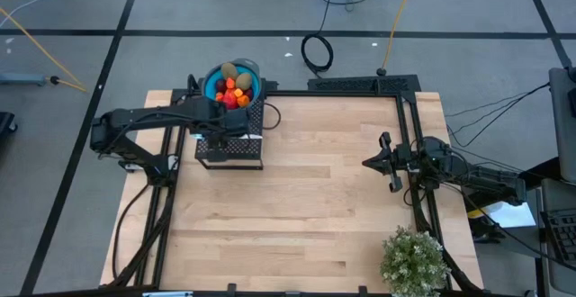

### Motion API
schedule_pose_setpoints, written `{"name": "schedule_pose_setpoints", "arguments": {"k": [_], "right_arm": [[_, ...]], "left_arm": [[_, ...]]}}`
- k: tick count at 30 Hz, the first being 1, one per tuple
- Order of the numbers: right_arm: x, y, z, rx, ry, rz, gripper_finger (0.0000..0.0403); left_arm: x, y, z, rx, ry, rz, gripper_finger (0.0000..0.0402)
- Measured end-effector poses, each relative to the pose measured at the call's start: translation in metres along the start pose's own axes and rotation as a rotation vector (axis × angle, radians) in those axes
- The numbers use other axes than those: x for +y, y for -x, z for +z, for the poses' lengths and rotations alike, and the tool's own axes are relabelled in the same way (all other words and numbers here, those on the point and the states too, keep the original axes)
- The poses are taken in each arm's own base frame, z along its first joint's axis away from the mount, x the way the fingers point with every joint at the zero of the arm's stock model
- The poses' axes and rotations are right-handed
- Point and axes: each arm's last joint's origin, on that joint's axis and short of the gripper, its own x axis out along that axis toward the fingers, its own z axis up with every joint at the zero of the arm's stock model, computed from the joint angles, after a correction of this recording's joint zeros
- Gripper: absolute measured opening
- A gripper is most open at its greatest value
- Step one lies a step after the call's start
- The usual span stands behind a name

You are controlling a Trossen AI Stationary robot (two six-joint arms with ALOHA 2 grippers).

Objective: Pick & Place Fruit
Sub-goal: Return to Home Position

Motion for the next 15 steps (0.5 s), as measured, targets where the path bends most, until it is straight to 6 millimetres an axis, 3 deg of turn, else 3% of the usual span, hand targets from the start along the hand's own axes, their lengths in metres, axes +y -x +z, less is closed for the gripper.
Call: {"name": "schedule_pose_setpoints", "arguments": {"k": [5,9,15], "right_arm": [[0.000,0.000,0.000,0.000,0.000,0.000,0.0000],[0.000,0.000,0.000,0.000,0.000,0.000,0.0000],[0.000,0.000,0.000,0.001,0.000,0.000,0.0000]], "left_arm": [[-0.007,0.029,0.003,-0.099,0.073,0.006,0.0147],[-0.021,0.042,0.006,-0.157,0.027,0.004,0.0145],[-0.037,0.062,-0.006,-0.301,-0.011,-0.029,0.0085]]}}
